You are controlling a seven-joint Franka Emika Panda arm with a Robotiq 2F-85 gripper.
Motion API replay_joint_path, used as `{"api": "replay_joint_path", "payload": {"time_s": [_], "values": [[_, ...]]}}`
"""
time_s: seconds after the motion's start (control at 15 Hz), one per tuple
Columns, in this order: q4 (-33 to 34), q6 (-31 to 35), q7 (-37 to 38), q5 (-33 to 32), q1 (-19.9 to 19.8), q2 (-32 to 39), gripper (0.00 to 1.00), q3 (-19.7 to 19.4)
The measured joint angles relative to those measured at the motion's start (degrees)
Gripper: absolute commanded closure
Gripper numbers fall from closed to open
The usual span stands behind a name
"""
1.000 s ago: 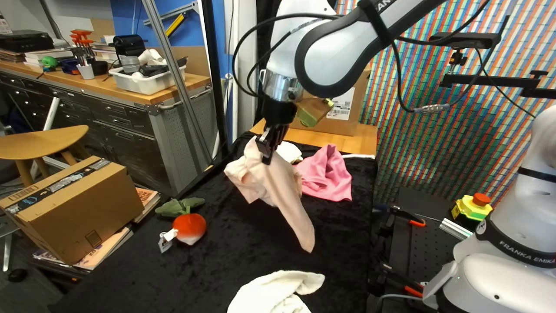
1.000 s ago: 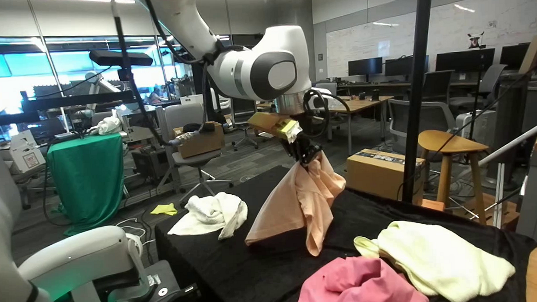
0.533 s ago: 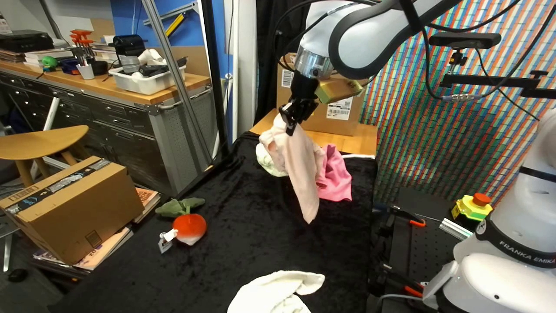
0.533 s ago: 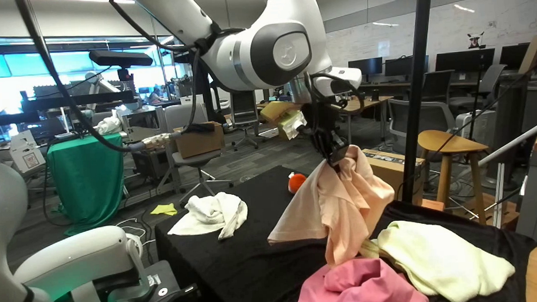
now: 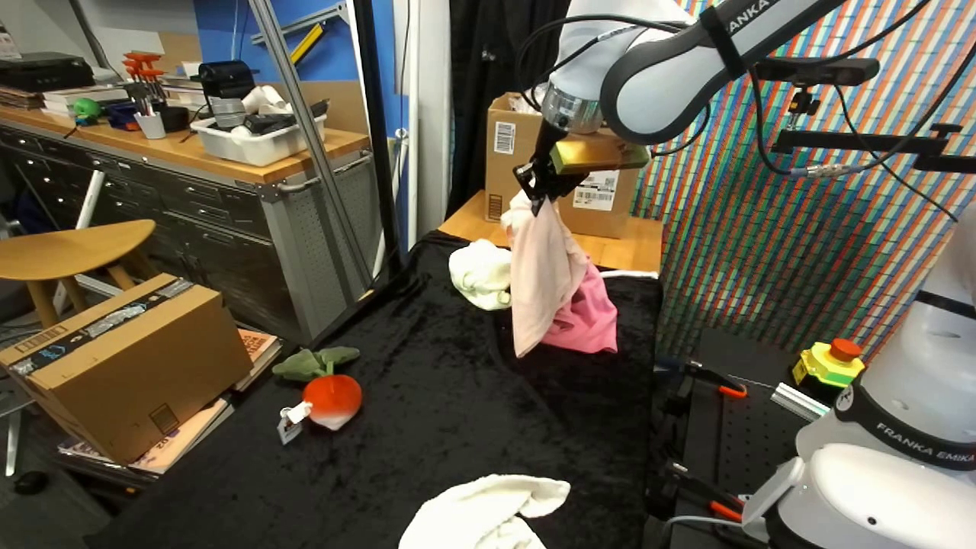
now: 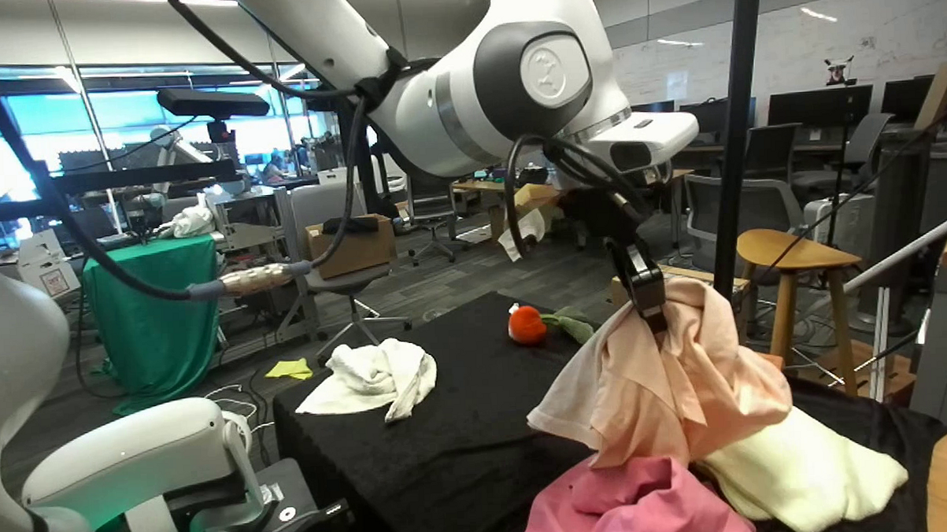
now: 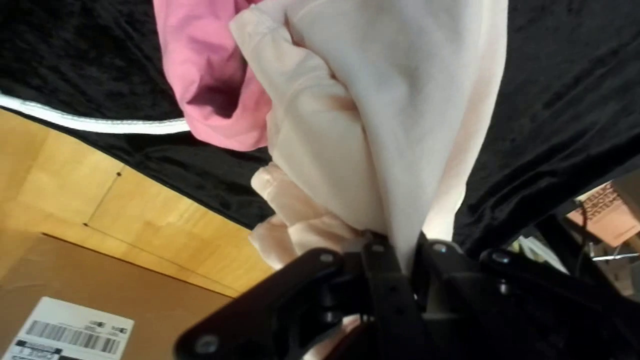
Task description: Pile the t-shirts, towels and radish on the right side of the table
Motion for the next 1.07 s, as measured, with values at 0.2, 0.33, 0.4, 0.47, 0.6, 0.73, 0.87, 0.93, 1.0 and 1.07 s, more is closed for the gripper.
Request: {"api": "replay_joint_path", "payload": {"time_s": [0.2, 0.33, 0.4, 0.47, 0.6, 0.73, 0.87, 0.93, 1.0, 1.07], "values": [[0.0, -1.1, 10.3, -3.8, -1.8, 0.2, 0.64, -0.3], [0.2, -2.7, 16.2, -4.3, -2.2, 0.7, 0.51, -0.5], [0.2, -3.1, 18.4, -4.2, -2.2, 1.0, 0.42, -0.5], [0.3, -3.3, 19.7, -4.1, -2.2, 1.3, 0.35, -0.6], [0.3, -3.3, 21.4, -3.9, -1.8, 1.8, 0.2, -0.6], [0.3, -3.4, 22.5, -3.8, -1.1, 2.2, 0.05, -0.5], [0.3, -3.5, 22.5, -3.8, 0.3, 2.2, 0.0, -0.2], [0.3, -3.4, 21.6, -3.5, 1.4, 2.2, 0.0, 0.1], [0.3, -3.4, 19.8, -2.6, 2.8, 2.2, 0.0, 0.7], [0.3, -3.4, 18.0, -1.6, 4.3, 2.2, 0.0, 1.5]]}}
